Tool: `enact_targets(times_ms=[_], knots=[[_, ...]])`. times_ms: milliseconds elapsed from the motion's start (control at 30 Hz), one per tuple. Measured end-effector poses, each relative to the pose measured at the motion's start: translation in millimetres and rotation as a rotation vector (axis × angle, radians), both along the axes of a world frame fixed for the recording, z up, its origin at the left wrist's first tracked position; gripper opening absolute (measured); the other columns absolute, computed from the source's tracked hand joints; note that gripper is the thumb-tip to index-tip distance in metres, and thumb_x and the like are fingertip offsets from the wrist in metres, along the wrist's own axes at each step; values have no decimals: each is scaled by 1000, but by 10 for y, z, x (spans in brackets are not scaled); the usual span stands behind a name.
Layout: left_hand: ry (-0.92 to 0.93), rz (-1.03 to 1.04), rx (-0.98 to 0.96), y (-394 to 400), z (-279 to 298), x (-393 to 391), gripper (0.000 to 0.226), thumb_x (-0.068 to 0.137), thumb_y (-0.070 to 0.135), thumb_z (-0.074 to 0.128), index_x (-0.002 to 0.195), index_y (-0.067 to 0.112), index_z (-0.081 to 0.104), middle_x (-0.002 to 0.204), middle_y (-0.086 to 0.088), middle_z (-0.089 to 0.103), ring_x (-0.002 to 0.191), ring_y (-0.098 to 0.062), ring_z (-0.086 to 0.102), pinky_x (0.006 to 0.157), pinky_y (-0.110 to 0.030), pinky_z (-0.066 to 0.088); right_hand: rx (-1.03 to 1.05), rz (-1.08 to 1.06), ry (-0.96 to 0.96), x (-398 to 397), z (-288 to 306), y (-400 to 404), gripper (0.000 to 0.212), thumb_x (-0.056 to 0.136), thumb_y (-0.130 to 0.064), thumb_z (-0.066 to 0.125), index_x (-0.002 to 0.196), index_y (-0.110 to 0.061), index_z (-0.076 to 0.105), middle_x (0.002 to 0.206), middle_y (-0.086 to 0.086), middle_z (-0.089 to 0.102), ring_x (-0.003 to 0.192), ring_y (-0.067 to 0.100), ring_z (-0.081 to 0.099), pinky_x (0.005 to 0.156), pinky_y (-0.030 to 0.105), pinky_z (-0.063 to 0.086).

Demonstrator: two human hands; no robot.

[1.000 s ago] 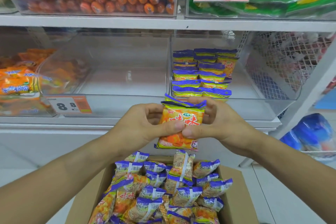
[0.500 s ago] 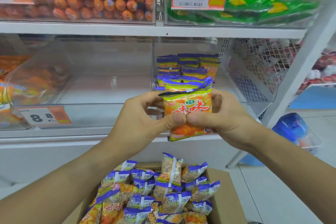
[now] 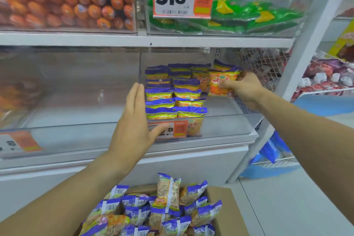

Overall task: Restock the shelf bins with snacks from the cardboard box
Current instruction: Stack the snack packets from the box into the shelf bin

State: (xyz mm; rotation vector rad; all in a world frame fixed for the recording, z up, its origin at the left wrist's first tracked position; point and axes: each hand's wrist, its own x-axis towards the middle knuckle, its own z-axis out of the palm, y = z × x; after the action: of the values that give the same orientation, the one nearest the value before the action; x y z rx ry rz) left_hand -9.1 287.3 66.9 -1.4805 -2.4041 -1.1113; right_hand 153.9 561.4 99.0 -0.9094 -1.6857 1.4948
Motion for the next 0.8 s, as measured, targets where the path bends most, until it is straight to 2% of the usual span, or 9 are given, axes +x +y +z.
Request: enact_targets(times_ms=[67, 100, 167, 267, 333, 400, 533, 633, 800], knots=[[11, 5, 7, 1, -1, -23, 112, 71, 53, 76, 158, 12, 16, 164, 0, 17, 148, -11, 20, 108, -17, 21, -70, 76, -110, -104, -46, 167, 61, 53, -7, 89, 110, 2, 70, 104, 19, 75, 99, 38, 72, 95, 63, 52], [11, 7, 7, 0, 3, -32, 112, 70, 54, 73, 157, 12, 18, 163, 1, 18, 147, -11, 22, 108, -18, 23, -122, 118, -159, -156, -86, 247, 62, 53, -8, 89, 111, 1, 70, 112, 21, 73, 106, 41, 69, 102, 63, 47], [29, 12, 1, -3, 1, -41, 111, 68, 55, 70, 157, 11, 21, 163, 0, 19, 146, -14, 26, 108, -24, 30, -199, 217, -277, -259, -167, 343, 42, 72, -2, 80, 112, 0, 69, 120, 22, 68, 110, 38, 65, 107, 50, 46], [67, 17, 6, 19, -12, -52, 111, 67, 56, 68, 157, 10, 21, 164, 0, 19, 146, -14, 27, 108, -28, 32, -213, 284, -404, -331, -206, 412, 21, 85, 4, 69, 101, -9, 70, 108, 12, 70, 101, 25, 63, 104, 38, 46], [77, 19, -8, 39, -36, -63, 111, 68, 56, 68, 158, 12, 19, 164, 1, 18, 146, -13, 26, 106, -24, 29, -198, 265, -458, -320, -208, 473, 20, 84, 1, 73, 94, -15, 70, 94, 1, 74, 90, 16, 67, 93, 31, 50], [99, 27, -14, 51, -64, -80, 111, 68, 55, 71, 157, 10, 20, 164, 0, 20, 146, -14, 27, 103, -24, 29, -187, 245, -493, -288, -212, 516, 25, 80, 0, 78, 98, -16, 71, 95, 0, 76, 87, 13, 69, 81, 26, 55], [136, 38, -21, 67, -123, -110, 112, 68, 51, 77, 156, 7, 24, 162, -5, 25, 144, -20, 33, 101, -28, 33, -133, 155, -401, -290, -285, 527, 46, 70, 12, 81, 112, -5, 71, 110, 13, 75, 101, 29, 72, 93, 47, 57], [155, 40, -19, 72, -133, -121, 111, 69, 51, 76, 156, 7, 23, 162, -5, 25, 143, -21, 35, 100, -31, 37, -104, 161, -360, -319, -330, 471, 49, 67, 15, 82, 112, -2, 70, 108, 14, 75, 98, 31, 74, 91, 48, 58], [141, 26, -7, 74, -120, -103, 111, 69, 53, 72, 157, 8, 21, 163, -5, 23, 143, -19, 33, 101, -34, 42, -118, 82, -262, -299, -322, 424, 38, 75, 16, 71, 110, 2, 70, 109, 17, 74, 96, 32, 74, 87, 44, 60]])
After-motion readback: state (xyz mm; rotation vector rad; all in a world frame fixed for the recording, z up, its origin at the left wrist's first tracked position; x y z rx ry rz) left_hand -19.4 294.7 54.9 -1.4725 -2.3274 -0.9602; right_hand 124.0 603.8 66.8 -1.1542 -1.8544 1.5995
